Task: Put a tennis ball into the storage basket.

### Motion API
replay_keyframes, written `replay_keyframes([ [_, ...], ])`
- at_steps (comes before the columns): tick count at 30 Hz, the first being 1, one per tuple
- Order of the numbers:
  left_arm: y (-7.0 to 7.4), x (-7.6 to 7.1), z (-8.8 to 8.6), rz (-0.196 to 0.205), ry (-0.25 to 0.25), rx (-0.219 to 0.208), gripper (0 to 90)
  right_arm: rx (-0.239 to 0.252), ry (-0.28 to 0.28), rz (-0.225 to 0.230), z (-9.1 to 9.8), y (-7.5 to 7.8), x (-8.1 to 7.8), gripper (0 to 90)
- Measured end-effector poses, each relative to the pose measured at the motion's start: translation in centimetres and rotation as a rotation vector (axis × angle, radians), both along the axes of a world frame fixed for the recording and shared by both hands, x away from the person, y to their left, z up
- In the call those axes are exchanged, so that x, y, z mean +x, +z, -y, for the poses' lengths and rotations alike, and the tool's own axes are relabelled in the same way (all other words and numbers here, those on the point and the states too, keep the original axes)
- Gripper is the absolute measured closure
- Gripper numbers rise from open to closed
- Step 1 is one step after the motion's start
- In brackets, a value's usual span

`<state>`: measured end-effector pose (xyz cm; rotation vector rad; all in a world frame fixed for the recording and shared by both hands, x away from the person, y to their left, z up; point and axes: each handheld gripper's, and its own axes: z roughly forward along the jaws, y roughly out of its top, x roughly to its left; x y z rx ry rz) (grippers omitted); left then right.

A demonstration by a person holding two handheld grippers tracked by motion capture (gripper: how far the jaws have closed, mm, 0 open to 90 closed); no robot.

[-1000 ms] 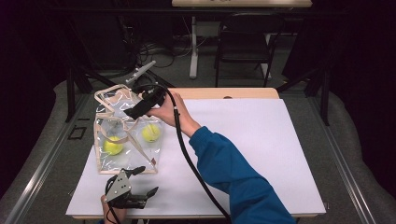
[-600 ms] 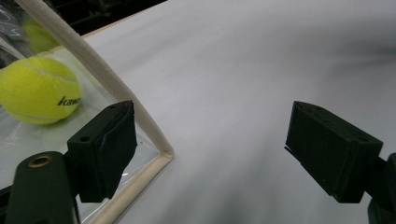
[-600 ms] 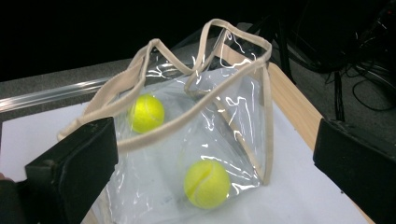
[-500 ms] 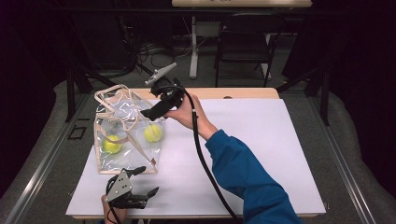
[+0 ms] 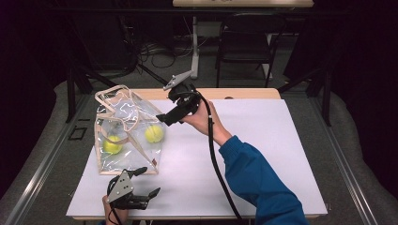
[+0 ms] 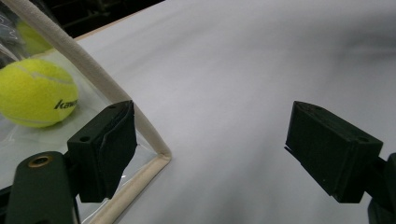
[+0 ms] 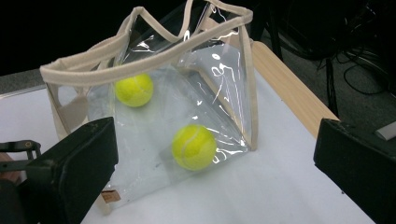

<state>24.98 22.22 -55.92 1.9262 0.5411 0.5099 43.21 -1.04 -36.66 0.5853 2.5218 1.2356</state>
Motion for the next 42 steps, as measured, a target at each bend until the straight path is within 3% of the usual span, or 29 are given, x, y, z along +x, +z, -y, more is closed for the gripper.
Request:
replay_keyframes([
  [19,-0.1,0.0,-0.2,-0.002,0.002,0.002,15.9,-0.031,-0.04,-0.013,3.8,-3.1,-1.1,0.0],
  [28,-0.1,-0.2,-0.3,0.0,0.01,0.001,15.9,-0.027,-0.057,-0.007,5.3,-3.8,-1.8,0.0],
  [42,-0.1,-0.2,-0.3,0.002,0.012,0.004,15.9,-0.069,-0.082,-0.039,7.3,-6.2,-3.2,0.0],
])
